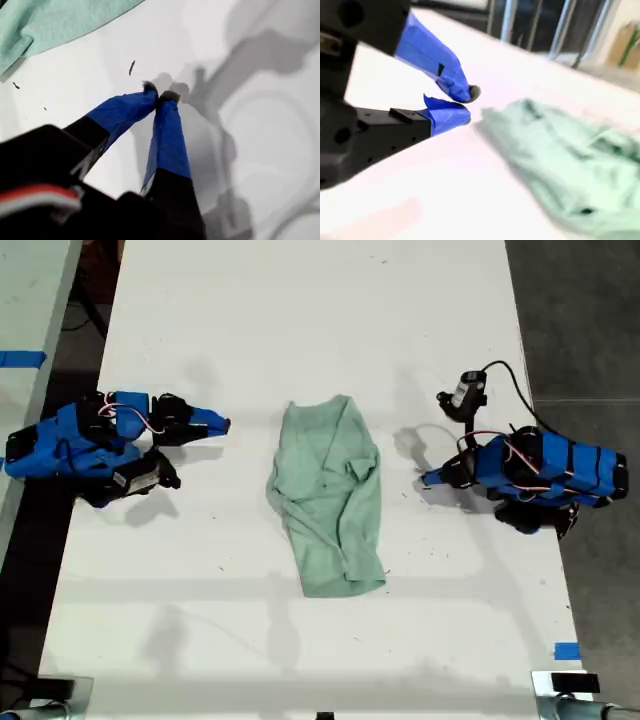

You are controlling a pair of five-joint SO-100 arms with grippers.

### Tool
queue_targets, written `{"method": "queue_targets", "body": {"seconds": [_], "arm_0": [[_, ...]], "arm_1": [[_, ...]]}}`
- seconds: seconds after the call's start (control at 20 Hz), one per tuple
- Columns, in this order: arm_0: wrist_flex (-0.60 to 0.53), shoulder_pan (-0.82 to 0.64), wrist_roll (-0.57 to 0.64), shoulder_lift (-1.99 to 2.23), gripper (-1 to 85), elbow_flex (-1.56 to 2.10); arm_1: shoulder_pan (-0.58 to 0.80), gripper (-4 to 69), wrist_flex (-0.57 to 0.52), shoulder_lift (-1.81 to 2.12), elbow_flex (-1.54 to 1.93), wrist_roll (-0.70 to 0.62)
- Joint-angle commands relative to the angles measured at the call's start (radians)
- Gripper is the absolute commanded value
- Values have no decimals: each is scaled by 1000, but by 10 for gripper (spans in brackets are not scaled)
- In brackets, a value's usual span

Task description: Fold t shirt

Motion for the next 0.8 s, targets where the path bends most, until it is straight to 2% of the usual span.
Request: {"method": "queue_targets", "body": {"seconds": [0.0,0.05,0.2,0.35,0.5,0.75], "arm_0": [[140,-219,202,-29,128,43],[129,-273,247,18,129,43],[130,-436,261,9,134,43],[130,-538,261,9,134,43],[130,-586,261,9,134,43],[130,-580,261,9,134,43]], "arm_1": [[11,26,-23,11,52,-14],[11,26,-23,11,52,-14],[11,26,-23,11,52,-14],[11,26,-23,11,52,-14],[11,26,-23,11,52,-14],[11,26,-23,11,52,-14]]}}
